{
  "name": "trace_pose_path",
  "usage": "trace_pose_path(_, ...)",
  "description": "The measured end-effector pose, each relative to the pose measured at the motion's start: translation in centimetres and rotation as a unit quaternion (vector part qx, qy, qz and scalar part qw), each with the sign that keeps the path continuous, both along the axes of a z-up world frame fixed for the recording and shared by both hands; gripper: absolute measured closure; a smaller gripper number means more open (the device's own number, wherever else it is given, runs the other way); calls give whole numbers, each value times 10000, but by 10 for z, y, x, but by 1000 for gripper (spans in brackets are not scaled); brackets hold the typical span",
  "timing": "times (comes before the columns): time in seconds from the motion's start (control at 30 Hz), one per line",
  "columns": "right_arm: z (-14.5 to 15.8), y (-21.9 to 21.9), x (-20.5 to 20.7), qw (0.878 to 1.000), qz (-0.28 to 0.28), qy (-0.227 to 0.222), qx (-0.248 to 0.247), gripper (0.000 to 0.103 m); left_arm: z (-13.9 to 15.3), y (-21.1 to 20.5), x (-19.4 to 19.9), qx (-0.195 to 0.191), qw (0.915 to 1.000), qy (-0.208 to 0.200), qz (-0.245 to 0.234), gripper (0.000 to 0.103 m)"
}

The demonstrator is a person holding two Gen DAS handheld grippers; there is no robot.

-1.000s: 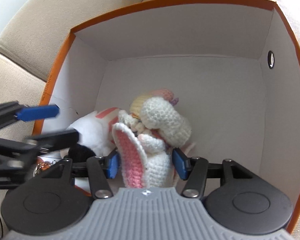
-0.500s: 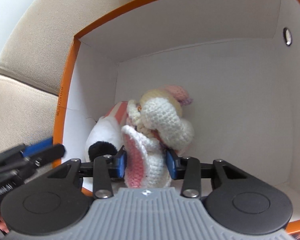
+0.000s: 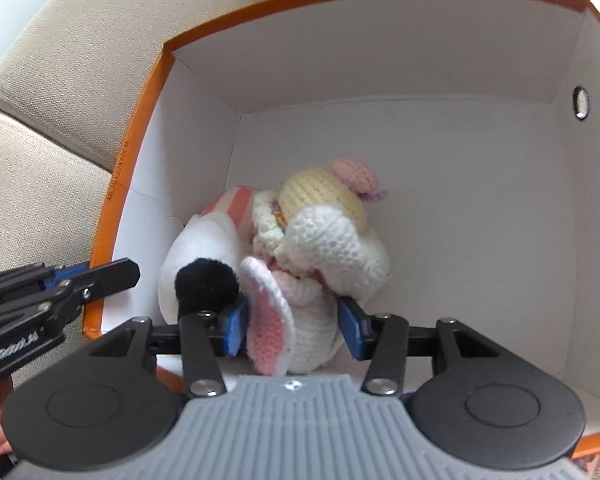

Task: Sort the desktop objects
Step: 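Lower both plushes into the shoebox and open both grippers, then withdraw both grippers from the shoebox back to the item pile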

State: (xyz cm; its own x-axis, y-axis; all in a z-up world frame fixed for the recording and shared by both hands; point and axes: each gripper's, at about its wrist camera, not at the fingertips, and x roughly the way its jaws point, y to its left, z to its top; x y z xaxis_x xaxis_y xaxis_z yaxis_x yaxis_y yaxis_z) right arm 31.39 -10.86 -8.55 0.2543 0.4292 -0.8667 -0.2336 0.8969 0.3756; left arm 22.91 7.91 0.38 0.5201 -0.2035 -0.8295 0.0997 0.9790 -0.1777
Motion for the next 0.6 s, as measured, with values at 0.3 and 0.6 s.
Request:
trace_pose_path(0.3, 42, -32, -26, 9961, -88, -843, -265, 45, -5, -3, 15, 376, 9992, -161, 43, 97)
trace_pose_path(0.6, 83, -78, -84, 9877, -406, -1485, -278, 45, 22, -8, -29, 404, 9921, -1166, 226, 90)
